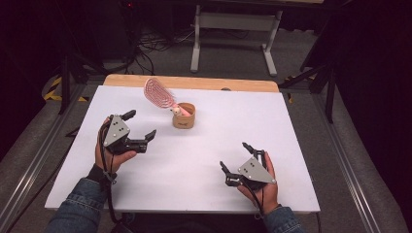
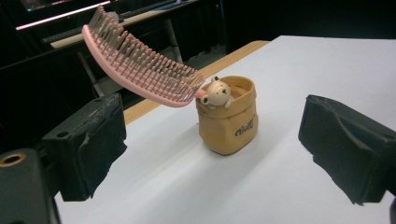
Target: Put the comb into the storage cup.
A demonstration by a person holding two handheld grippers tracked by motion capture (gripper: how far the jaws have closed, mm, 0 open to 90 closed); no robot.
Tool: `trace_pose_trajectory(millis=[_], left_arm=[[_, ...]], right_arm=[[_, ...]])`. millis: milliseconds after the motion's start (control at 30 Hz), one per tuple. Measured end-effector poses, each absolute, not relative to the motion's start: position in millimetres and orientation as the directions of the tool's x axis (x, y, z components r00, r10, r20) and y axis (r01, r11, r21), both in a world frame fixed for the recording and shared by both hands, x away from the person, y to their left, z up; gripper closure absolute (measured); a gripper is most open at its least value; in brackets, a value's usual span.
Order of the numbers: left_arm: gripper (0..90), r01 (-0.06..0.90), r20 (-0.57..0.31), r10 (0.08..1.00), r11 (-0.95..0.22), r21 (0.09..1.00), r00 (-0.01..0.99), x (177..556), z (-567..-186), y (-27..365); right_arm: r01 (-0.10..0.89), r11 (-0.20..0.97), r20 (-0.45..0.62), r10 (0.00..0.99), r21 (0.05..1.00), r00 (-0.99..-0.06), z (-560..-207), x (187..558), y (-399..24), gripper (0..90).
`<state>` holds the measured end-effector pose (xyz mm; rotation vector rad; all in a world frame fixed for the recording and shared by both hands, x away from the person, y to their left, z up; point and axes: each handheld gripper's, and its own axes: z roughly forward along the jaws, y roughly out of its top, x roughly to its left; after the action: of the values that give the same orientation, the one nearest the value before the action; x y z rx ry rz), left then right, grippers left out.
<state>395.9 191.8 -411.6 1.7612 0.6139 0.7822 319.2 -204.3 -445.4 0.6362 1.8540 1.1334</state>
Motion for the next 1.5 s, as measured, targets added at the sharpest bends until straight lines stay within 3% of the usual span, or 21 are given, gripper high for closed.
trace_pose_trajectory(millis=[1500], left_arm=[[7.9, -0.001, 0.27, 0.616, -0.401, 0.916, 0.739, 331.1, -439.4, 196.9]], right_arm=[[0.011, 0.437, -0.379, 0.79, 0.899, -0.482, -441.3, 307.4, -223.6, 8.3]])
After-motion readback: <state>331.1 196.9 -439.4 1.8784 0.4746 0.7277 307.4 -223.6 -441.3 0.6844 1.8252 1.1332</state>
